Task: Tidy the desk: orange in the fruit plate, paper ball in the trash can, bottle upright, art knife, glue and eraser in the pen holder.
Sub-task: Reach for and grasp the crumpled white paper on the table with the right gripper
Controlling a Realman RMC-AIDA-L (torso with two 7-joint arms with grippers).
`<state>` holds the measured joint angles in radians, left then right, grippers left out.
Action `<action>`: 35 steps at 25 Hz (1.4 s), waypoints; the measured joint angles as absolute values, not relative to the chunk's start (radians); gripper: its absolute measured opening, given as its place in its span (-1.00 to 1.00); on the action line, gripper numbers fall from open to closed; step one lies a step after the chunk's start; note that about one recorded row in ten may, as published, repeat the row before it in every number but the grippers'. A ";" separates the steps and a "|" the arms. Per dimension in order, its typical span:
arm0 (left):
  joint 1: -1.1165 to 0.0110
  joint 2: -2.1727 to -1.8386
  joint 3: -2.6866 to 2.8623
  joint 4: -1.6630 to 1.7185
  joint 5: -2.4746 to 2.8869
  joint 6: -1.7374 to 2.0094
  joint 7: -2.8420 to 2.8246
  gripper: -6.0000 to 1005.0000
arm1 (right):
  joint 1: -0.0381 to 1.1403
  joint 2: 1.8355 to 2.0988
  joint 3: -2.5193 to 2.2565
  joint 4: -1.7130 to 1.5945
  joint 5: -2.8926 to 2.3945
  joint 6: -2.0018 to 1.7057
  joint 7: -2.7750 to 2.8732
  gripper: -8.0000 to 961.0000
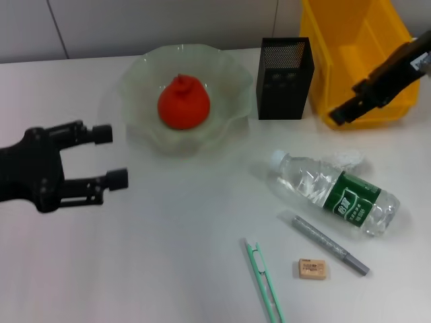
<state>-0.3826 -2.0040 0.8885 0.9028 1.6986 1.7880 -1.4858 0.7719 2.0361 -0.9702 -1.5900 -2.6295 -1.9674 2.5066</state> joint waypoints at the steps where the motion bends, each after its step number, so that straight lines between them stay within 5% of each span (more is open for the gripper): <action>1: -0.378 -2.000 0.889 0.887 1.700 1.795 -1.473 0.68 | 0.813 2.034 -0.975 -1.546 -2.708 -1.975 2.539 0.43; 12: -0.380 -1.984 0.897 0.806 1.744 1.850 -1.416 0.68 | 0.898 2.049 -0.994 -1.239 -2.914 -1.905 2.575 0.44; 22: -0.382 -1.995 0.897 0.790 1.766 1.851 -1.424 0.68 | 0.865 2.017 -1.069 -1.112 -2.919 -1.747 2.625 0.44; 35: -0.379 -2.009 0.899 0.780 1.794 1.853 -1.414 0.68 | 0.857 2.027 -1.080 -1.008 -2.917 -1.610 2.605 0.44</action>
